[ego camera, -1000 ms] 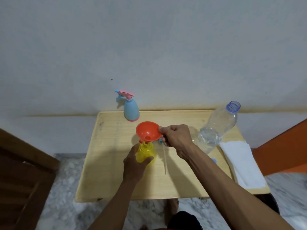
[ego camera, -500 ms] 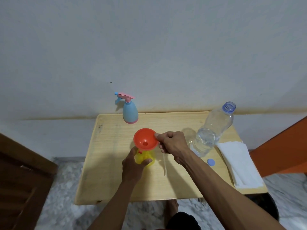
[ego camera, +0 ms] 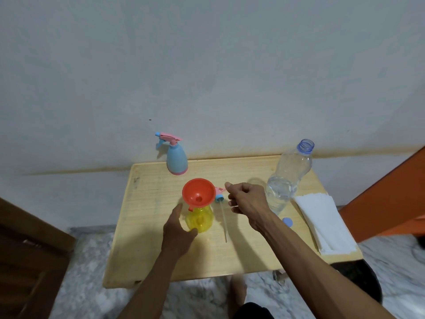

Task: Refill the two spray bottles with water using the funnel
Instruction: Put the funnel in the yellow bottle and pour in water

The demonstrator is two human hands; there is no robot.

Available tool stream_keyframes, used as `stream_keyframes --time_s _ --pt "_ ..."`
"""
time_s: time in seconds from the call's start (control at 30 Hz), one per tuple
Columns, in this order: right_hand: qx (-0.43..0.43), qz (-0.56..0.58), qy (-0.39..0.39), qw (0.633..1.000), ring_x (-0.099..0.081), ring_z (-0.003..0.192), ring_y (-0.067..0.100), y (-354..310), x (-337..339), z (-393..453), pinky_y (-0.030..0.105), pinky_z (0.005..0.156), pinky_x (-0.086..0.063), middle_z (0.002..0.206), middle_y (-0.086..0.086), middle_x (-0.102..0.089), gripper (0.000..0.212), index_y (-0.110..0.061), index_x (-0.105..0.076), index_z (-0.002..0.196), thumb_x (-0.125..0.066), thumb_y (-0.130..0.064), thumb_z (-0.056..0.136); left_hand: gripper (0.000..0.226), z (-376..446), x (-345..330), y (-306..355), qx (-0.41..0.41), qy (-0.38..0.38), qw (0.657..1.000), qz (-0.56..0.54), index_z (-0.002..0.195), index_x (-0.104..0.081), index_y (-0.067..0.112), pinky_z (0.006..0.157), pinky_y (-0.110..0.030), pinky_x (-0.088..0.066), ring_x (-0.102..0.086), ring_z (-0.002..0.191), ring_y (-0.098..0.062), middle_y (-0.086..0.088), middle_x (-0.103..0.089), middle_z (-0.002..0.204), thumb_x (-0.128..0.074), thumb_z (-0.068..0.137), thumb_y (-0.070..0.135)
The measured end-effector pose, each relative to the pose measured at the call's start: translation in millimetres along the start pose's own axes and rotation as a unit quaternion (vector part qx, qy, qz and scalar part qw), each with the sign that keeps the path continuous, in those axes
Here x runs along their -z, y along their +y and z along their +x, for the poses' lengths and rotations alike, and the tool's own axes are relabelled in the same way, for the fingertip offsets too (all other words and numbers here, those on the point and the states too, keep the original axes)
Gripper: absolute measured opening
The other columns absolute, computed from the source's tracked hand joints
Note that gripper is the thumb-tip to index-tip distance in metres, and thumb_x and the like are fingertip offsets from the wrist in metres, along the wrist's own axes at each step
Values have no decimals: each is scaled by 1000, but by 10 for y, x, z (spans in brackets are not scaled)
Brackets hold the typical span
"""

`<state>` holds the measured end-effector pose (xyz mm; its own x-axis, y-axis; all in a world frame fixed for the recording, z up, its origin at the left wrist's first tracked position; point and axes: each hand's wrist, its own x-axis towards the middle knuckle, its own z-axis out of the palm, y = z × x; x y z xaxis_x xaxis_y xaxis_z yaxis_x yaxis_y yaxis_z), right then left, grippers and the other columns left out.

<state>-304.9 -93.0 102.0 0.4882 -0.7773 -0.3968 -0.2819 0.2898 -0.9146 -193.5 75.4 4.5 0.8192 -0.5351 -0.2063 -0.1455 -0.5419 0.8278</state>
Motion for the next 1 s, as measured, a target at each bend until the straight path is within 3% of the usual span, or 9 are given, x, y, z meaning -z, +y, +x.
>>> stream_keyframes --time_s 0.1,0.27,0.33,0.43,0.53,0.63,0.73,0.87,1.0 --pt "37 1 38 999 -65 62 14 54 187 -103 30 60 -56 73 3 -66 22 -9 -71 83 -75 -28 91 72 -48 168 31 1 31 999 -36 142 -45 9 104 -36 -44 -53 129 -28 -12 -55 139 -60 74 -9" --pt "113 -45 204 971 -66 74 19 239 515 -222 45 81 -57 74 -5 -64 20 -18 -64 87 -76 -34 88 49 -137 397 501 -17 160 966 -201 132 -55 13 104 -49 -47 -59 119 -24 -7 -62 125 -53 83 22" --pt "143 -50 278 948 -59 81 20 288 601 -223 45 84 -53 90 1 -60 37 -15 -54 101 -79 -37 85 47 -167 411 761 -55 160 967 -191 135 -52 15 105 -47 -45 -55 123 -20 -5 -59 132 -62 92 31" --pt "168 -53 329 928 -50 113 24 310 719 -104 34 87 -42 126 10 -47 80 -9 -41 132 -88 -39 75 73 -179 356 1039 -103 132 984 -60 145 -39 19 108 -42 -39 -43 133 -20 -3 -45 147 -67 86 50" --pt "175 -76 306 933 -35 141 25 315 831 151 38 108 -37 156 8 -31 120 -14 -21 155 -93 -47 65 98 -166 252 1102 -112 96 988 34 148 -29 22 107 -44 -41 -37 137 -24 -1 -34 151 -75 71 63" --pt "199 -92 262 940 -34 146 24 294 922 379 44 112 -38 162 1 -30 129 -29 -13 156 -95 -51 59 110 -153 164 1060 -91 94 989 69 148 -27 20 102 -44 -44 -40 135 -28 -3 -34 150 -80 63 64" --pt "222 -70 223 947 -45 138 22 258 971 543 41 108 -44 153 2 -43 127 -37 -13 152 -96 -52 57 113 -163 107 981 -79 98 990 64 148 -29 16 96 -41 -48 -46 128 -28 -6 -40 145 -84 60 60" --pt "259 -78 191 944 -58 119 20 203 990 703 33 95 -47 128 2 -60 120 -32 -19 151 -96 -44 60 109 -175 59 899 -116 128 983 69 144 -37 11 84 -32 -48 -52 117 -25 -10 -50 136 -87 58 54" --pt "311 -123 151 930 -65 101 18 131 993 850 30 84 -48 113 4 -66 111 -34 -25 150 -95 -37 65 103 -162 29 874 -116 146 979 77 142 -42 10 84 -30 -47 -53 114 -22 -9 -52 133 -88 60 51"
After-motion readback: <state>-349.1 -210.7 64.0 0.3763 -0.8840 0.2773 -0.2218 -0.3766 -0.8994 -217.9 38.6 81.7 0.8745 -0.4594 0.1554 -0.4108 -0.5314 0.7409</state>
